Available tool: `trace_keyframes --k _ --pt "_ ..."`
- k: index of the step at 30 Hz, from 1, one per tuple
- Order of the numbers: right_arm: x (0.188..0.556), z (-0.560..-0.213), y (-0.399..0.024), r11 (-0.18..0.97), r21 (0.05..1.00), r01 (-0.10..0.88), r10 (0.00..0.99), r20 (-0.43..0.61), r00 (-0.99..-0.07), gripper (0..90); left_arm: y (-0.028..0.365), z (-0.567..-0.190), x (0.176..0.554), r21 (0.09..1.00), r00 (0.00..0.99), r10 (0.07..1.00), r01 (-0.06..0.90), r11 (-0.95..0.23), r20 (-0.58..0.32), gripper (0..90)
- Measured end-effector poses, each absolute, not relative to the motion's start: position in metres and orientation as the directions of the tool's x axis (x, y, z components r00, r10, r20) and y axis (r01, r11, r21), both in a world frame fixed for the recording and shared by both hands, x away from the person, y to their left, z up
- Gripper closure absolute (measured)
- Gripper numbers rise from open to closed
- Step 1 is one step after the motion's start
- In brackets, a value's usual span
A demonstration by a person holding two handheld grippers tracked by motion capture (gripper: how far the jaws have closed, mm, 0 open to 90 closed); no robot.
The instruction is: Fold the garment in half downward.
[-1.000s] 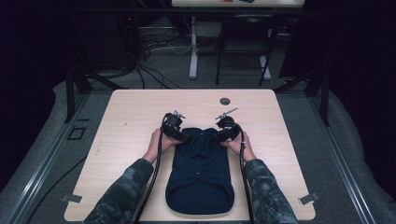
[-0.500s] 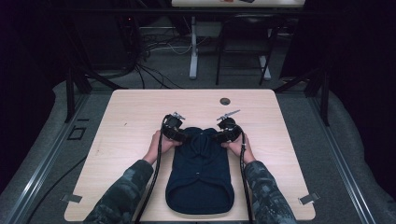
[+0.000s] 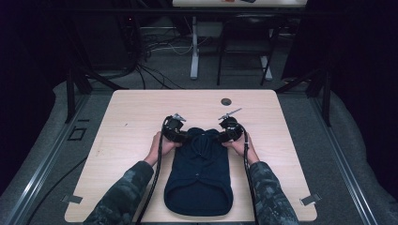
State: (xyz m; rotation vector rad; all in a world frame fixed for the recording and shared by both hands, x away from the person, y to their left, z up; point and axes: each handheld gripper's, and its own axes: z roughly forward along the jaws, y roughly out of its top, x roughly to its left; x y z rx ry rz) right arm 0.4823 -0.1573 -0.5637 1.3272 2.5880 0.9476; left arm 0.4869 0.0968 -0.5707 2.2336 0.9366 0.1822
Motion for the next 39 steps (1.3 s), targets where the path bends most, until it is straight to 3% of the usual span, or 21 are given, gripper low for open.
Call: trace_keyframes --k 5,7,8,11,19,31,39 --pt "0.488 -0.564 -0.160 0.399 0.562 0.725 0.765 0.232 -0.601 53.8 0.097 -0.570 0.488 0.643 0.733 0.666 0.577 -0.504 -0.136 67.9" --pt "0.489 -0.564 -0.159 0.407 0.557 0.724 0.763 0.228 -0.605 57.9 0.096 -0.570 0.488 0.643 0.734 0.666 0.574 -0.506 -0.131 68.2" --pt "0.489 -0.564 -0.158 0.420 0.551 0.721 0.754 0.229 -0.615 65.3 0.096 -0.570 0.488 0.643 0.734 0.667 0.574 -0.506 -0.129 68.8" --pt "0.488 -0.562 -0.156 0.435 0.547 0.715 0.752 0.216 -0.623 68.4 0.093 -0.567 0.487 0.634 0.743 0.662 0.559 -0.533 -0.098 69.1" --pt "0.476 -0.548 -0.143 0.519 0.577 0.631 0.741 0.063 -0.668 71.3 0.087 -0.559 0.483 0.622 0.765 0.643 0.516 -0.589 -0.027 69.0" --pt "0.443 -0.509 -0.138 0.584 0.670 0.459 0.705 -0.138 -0.696 71.4 0.098 -0.521 0.467 0.699 0.797 0.604 0.429 -0.573 0.007 68.5" --pt "0.431 -0.491 -0.135 0.635 0.676 0.374 0.676 -0.252 -0.693 71.4 0.098 -0.500 0.459 0.732 0.811 0.585 0.387 -0.561 0.020 68.4"
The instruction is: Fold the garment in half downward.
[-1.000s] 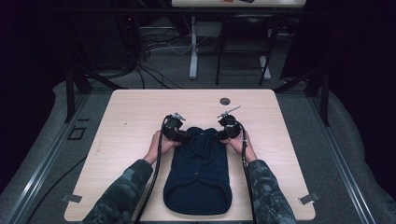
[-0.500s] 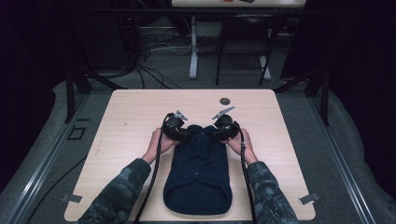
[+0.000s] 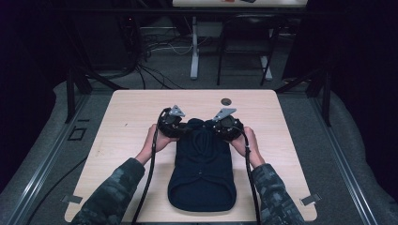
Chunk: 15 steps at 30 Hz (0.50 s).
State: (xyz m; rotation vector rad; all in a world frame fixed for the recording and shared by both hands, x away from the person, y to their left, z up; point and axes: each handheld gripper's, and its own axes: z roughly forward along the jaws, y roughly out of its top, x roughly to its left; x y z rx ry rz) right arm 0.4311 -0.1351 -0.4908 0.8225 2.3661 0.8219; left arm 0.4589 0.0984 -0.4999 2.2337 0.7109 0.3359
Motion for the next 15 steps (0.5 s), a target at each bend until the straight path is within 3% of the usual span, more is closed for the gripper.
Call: trace_keyframes --k 15 --pt "0.403 -0.475 -0.138 0.646 0.739 0.191 0.632 -0.379 -0.676 72.1 0.098 -0.480 0.453 0.718 0.849 0.529 0.369 -0.590 -0.001 66.5"
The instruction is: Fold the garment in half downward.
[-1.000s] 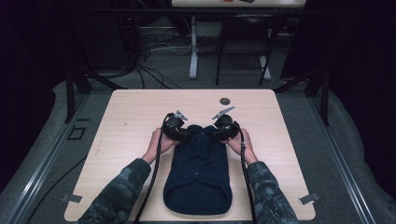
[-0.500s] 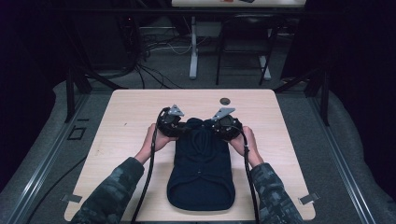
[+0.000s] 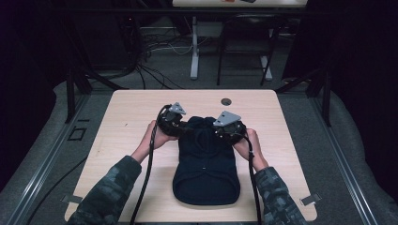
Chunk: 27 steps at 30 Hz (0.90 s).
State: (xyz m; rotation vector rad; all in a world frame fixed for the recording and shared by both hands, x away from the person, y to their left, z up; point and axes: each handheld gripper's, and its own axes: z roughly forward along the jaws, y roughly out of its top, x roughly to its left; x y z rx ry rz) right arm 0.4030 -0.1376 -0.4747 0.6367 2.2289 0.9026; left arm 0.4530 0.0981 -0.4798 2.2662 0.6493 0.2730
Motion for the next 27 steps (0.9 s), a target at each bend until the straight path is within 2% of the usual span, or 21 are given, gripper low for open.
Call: trace_keyframes --k 4,6,9,12,16,20,22,23,25,27 --pt "0.399 -0.474 -0.140 0.644 0.748 0.164 0.626 -0.391 -0.674 72.0 0.100 -0.476 0.449 0.744 0.849 0.529 0.339 -0.576 0.022 69.0" --pt "0.395 -0.473 -0.143 0.663 0.739 0.123 0.596 -0.421 -0.684 71.9 0.100 -0.472 0.444 0.753 0.844 0.531 0.299 -0.587 0.079 69.4" --pt "0.393 -0.472 -0.145 0.658 0.745 0.112 0.595 -0.422 -0.684 71.9 0.097 -0.465 0.434 0.758 0.839 0.511 0.207 -0.618 0.187 69.7" --pt "0.390 -0.471 -0.149 0.638 0.766 0.077 0.603 -0.435 -0.668 71.9 0.097 -0.461 0.430 0.770 0.833 0.511 0.181 -0.612 0.211 70.2" --pt "0.383 -0.476 -0.152 0.614 0.789 0.016 0.595 -0.450 -0.665 72.1 0.102 -0.463 0.432 0.774 0.852 0.507 0.231 -0.589 0.131 69.3" --pt "0.380 -0.482 -0.151 0.618 0.786 -0.005 0.583 -0.462 -0.668 72.8 0.103 -0.471 0.439 0.754 0.877 0.480 0.299 -0.585 0.025 58.6" --pt "0.378 -0.485 -0.150 0.618 0.786 -0.019 0.574 -0.468 -0.672 72.9 0.104 -0.475 0.441 0.748 0.876 0.483 0.323 -0.580 -0.004 57.1" --pt "0.378 -0.487 -0.149 0.617 0.787 -0.029 0.572 -0.473 -0.670 72.9 0.104 -0.476 0.441 0.748 0.876 0.483 0.324 -0.579 -0.005 57.3" --pt "0.376 -0.489 -0.149 0.622 0.782 -0.047 0.563 -0.488 -0.667 73.0 0.105 -0.477 0.440 0.756 0.874 0.485 0.319 -0.572 -0.001 65.3" --pt "0.376 -0.490 -0.151 0.618 0.784 -0.049 0.561 -0.484 -0.672 72.9 0.105 -0.476 0.438 0.763 0.874 0.486 0.300 -0.572 0.020 68.6"
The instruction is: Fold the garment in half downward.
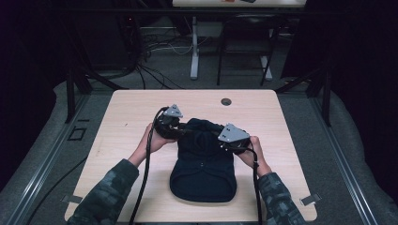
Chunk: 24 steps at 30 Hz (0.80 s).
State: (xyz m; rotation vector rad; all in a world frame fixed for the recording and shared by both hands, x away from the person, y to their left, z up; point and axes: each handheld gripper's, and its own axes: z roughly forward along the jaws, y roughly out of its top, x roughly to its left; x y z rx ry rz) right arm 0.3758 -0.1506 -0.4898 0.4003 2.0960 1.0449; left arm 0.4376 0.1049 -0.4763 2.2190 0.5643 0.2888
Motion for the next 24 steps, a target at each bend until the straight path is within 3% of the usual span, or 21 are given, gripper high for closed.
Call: trace_keyframes --k 12,19,21,24 --pt "0.370 -0.495 -0.161 0.651 0.756 0.071 0.533 -0.388 -0.752 71.5 0.096 -0.482 0.408 0.736 0.892 0.407 0.138 -0.662 0.199 70.4" --pt "0.366 -0.496 -0.156 0.670 0.739 0.066 0.551 -0.435 -0.712 73.8 0.096 -0.480 0.407 0.745 0.888 0.411 0.131 -0.654 0.205 70.3" --pt "0.366 -0.496 -0.155 0.662 0.747 0.052 0.562 -0.450 -0.694 74.8 0.097 -0.479 0.409 0.757 0.906 0.392 0.142 -0.637 0.160 69.4" --pt "0.361 -0.497 -0.153 0.654 0.757 0.017 0.561 -0.469 -0.682 75.3 0.099 -0.484 0.412 0.737 0.927 0.365 0.185 -0.650 0.088 59.2"
